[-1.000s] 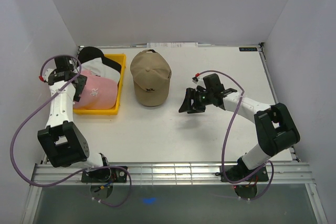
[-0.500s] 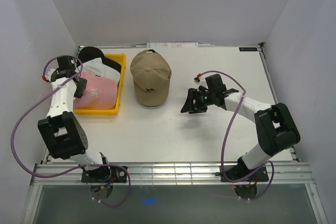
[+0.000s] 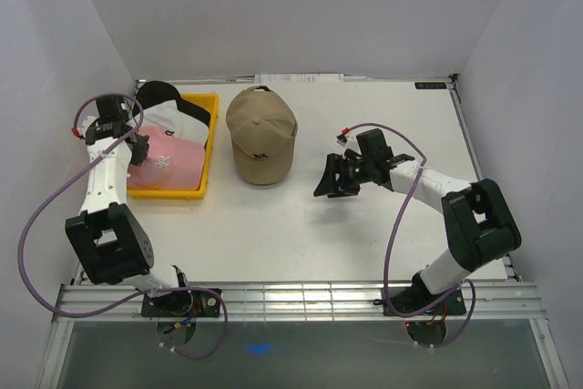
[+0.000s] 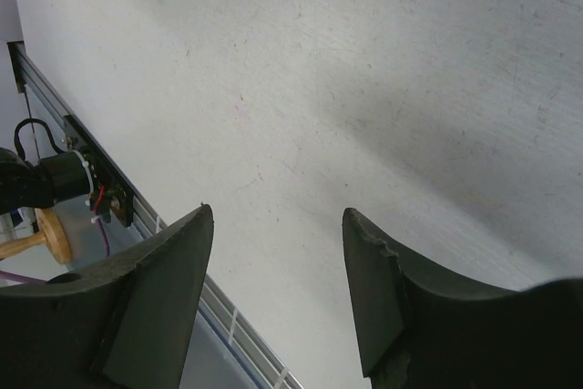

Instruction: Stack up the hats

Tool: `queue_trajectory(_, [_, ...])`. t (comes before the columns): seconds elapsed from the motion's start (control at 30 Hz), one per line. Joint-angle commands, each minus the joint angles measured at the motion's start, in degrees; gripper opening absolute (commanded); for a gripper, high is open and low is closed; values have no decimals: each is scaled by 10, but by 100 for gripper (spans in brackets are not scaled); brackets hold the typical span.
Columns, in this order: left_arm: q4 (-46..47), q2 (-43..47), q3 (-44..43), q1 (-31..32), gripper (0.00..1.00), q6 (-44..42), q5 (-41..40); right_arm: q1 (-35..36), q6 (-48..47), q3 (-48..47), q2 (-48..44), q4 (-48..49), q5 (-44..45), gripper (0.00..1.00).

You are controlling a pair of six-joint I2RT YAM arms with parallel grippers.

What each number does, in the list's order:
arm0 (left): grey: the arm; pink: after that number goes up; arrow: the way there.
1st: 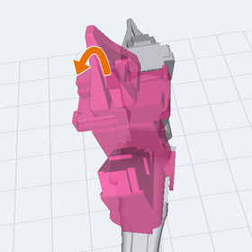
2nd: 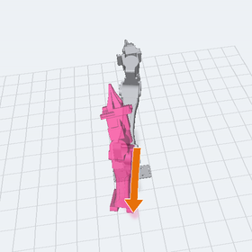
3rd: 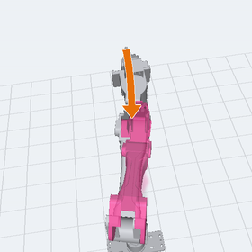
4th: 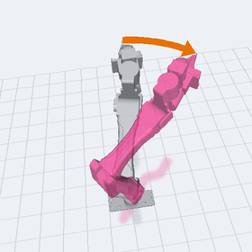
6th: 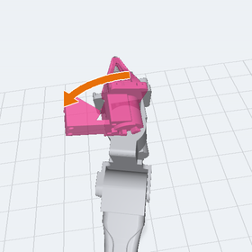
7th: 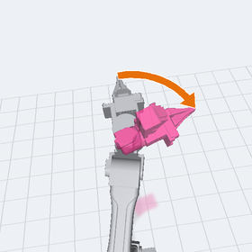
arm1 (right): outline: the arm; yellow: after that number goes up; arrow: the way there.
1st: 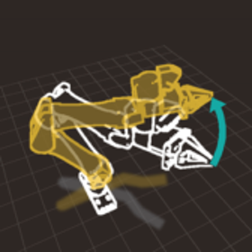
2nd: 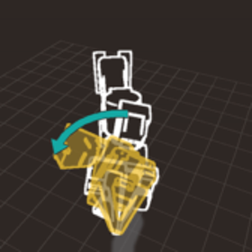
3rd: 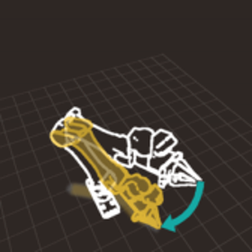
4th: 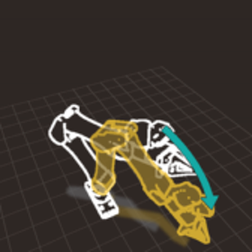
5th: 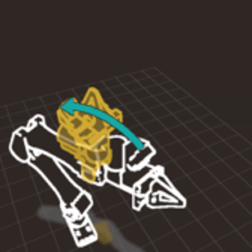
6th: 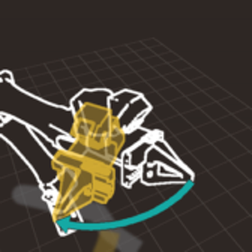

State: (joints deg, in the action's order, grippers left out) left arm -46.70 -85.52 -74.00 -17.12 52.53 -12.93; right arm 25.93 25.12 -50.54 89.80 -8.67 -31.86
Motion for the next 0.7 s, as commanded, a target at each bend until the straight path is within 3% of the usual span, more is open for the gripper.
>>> queue_trajectory(0.0, [-3,61,-33,-3,0,-20,5,-3,-3,-16,-23,-6,-1,64])
queue_trajectory(0.33, [-5,106,-110,-3,0,-84,78,-3,-16,-57,-29,-55,7,64])
queue_trajectory(0.5, [-3,85,-177,-2,0,-110,211,-3,-17,-79,-38,-79,8,64])
queue_trajectory(0.67, [-20,34,-292,30,0,-126,296,-2,-16,-109,-50,-101,14,64])
